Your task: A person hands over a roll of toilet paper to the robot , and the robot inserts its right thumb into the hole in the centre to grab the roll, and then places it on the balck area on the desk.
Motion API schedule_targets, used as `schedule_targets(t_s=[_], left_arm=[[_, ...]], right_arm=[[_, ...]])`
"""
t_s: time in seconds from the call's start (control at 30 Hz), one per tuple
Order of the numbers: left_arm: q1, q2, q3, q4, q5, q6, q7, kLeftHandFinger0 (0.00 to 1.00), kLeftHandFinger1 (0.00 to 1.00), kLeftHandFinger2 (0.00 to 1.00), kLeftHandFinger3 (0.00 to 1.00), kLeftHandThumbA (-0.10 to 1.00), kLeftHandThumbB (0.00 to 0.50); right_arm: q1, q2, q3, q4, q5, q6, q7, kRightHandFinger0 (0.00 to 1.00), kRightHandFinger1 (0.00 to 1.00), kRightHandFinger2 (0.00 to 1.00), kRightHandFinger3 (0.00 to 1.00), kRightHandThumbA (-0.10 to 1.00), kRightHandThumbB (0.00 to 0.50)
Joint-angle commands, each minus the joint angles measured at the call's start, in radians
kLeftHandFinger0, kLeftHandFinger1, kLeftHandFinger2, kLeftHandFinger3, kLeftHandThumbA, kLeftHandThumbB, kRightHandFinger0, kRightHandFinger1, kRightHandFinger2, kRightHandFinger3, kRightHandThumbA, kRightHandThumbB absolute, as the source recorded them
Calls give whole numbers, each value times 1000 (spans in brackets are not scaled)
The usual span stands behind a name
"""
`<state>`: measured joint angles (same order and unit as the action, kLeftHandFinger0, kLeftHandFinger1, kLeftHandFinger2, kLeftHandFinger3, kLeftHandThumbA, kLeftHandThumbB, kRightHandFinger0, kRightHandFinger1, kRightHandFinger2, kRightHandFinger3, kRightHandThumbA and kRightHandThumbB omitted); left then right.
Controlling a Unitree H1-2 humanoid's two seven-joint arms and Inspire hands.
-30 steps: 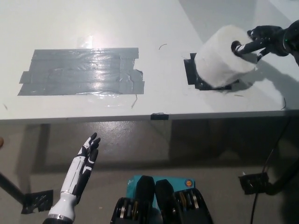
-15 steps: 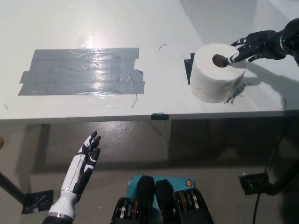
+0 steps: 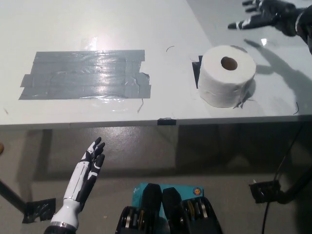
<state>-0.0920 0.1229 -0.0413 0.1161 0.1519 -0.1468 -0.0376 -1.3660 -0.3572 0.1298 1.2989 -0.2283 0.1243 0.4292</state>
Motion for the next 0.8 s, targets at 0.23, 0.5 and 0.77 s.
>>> schedule_targets(t_s=[0.23,0.5,0.77], left_arm=[[-77,10,1,0,-1,-24,0,1000,1000,1000,1000,1000,62],[-92,8,2,30,-11,-54,0,1000,1000,1000,1000,1000,47],[-140,6,10,69,-20,-51,3,1000,1000,1000,1000,1000,79]], right_arm=[[58,12,-206,-741,91,-64,-245,1000,1000,1000,1000,1000,436],[513,173,-256,-1526,281,25,-202,1000,1000,1000,1000,985,405],[828,258,-218,-1811,267,-92,-244,1000,1000,1000,1000,1000,363]])
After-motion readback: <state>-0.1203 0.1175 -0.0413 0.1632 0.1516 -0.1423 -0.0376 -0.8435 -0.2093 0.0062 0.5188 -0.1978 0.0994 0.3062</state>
